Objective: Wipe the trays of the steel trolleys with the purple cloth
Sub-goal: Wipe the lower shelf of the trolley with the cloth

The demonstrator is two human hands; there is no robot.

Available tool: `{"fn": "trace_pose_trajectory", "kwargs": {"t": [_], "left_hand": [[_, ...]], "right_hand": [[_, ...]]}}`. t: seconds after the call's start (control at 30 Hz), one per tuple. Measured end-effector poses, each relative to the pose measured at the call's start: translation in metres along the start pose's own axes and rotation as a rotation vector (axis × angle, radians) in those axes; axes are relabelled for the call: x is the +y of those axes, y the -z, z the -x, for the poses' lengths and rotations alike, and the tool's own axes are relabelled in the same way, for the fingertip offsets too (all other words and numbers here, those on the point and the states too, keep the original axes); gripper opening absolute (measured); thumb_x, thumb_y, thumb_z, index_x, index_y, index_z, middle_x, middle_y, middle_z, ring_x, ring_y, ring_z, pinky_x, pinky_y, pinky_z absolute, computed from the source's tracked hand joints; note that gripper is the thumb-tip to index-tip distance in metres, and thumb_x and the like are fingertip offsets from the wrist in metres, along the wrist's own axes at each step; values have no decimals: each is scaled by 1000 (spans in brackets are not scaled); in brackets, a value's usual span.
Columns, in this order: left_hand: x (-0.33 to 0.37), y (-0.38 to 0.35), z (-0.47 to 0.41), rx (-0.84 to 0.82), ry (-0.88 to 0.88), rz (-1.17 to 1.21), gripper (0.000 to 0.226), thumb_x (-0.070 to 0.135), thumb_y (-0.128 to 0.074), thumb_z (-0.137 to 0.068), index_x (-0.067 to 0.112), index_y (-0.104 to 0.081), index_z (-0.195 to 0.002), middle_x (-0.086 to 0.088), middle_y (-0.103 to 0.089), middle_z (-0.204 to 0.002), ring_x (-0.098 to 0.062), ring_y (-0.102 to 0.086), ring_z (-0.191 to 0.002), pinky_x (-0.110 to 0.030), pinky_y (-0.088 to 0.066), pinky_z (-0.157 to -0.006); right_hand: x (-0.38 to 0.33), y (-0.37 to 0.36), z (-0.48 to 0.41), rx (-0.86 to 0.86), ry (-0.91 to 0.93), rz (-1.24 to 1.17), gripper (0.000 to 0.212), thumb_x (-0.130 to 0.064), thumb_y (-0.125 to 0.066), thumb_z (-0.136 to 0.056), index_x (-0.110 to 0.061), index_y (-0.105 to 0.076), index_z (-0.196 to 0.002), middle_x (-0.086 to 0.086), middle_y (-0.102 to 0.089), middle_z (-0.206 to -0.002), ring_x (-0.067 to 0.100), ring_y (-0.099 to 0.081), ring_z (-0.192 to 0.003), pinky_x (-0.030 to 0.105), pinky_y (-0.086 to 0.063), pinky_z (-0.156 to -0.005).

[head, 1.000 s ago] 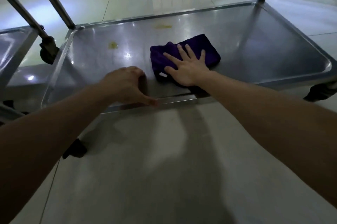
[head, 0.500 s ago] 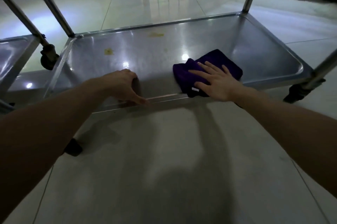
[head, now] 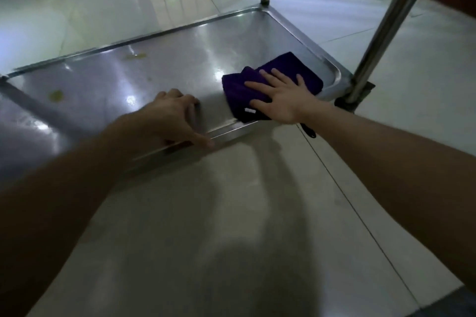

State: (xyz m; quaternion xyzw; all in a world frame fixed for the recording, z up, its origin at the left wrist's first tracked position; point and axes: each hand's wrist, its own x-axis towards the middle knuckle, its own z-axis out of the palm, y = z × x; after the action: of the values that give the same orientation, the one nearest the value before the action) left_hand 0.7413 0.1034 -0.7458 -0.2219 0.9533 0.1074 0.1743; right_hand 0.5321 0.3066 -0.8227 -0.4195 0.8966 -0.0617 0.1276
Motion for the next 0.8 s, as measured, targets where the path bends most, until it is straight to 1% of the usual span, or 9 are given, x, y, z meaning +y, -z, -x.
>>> {"fn": "trace_pose_trajectory", "kwargs": {"t": [0.07,0.1,0.2,0.3,0.4,0.5,0.63,0.73,0.8], "left_hand": [[-6,2,-3,-4,-9,-14,161,113,-58,-18,42,-40,-161,0,-38,-160,-31,-35,-148,-53,-39,-123],[-9,1,-4,1,-18,-14,162,115,-54,-16,43,-41,-161,1,-38,-161,-31,-35,-147,-54,-39,-123],[-14,-4,-4,26,-39,-23,155,112,-54,-24,44,-39,-162,3,-38,-162,-29,-34,-147,-53,-38,-123],[-19,-8,-4,32,-58,-41,154,114,-48,-29,45,-32,-166,6,-32,-167,-27,-28,-151,-48,-32,-125],[-19,-9,-4,20,-75,-59,158,117,-39,-31,42,-25,-170,6,-26,-171,-26,-23,-155,-48,-28,-126],[-17,-11,-3,27,-82,-77,157,116,-39,-35,41,-22,-171,4,-25,-173,-27,-24,-155,-49,-30,-125],[-13,-12,0,55,-93,-64,149,113,-55,-47,36,-25,-171,2,-28,-173,-29,-26,-156,-51,-31,-124],[-13,-18,11,140,-63,21,155,112,-58,-42,29,-29,-169,1,-34,-172,-26,-32,-156,-50,-34,-125],[-16,-27,24,236,-61,74,150,111,-61,-46,28,-31,-168,0,-39,-169,-25,-38,-154,-49,-37,-125]], "right_hand": [[32,8,-6,7,-67,-1,73,-85,-22,-97,-62,-9,-165,-13,6,-182,16,11,-167,68,12,-128],[46,12,-10,7,-95,1,74,-86,-21,-95,-63,-8,-165,-13,6,-182,17,11,-167,68,12,-128],[65,18,-30,14,-145,-1,81,-91,-18,-89,-64,-8,-164,-12,7,-182,18,12,-167,69,13,-127],[60,23,-59,25,-179,-6,84,-93,-15,-86,-63,-5,-164,-6,10,-182,24,16,-167,72,15,-125],[37,29,-88,10,-207,6,82,-93,-16,-92,-60,-1,-166,0,15,-182,33,20,-165,77,18,-121],[-4,25,-102,-10,-141,23,83,-93,-17,-94,-58,1,-167,2,16,-181,35,22,-165,78,18,-120],[-49,6,-90,-12,2,37,79,-88,-19,-96,-57,-3,-168,-2,12,-182,29,17,-166,74,17,-122],[-52,-4,-61,-5,92,21,72,-80,-20,-102,-56,-7,-168,-6,7,-182,22,14,-167,69,15,-126],[-46,-8,-36,-3,135,30,71,-77,-18,-102,-55,-10,-169,-9,4,-182,18,11,-167,67,12,-128]]}}
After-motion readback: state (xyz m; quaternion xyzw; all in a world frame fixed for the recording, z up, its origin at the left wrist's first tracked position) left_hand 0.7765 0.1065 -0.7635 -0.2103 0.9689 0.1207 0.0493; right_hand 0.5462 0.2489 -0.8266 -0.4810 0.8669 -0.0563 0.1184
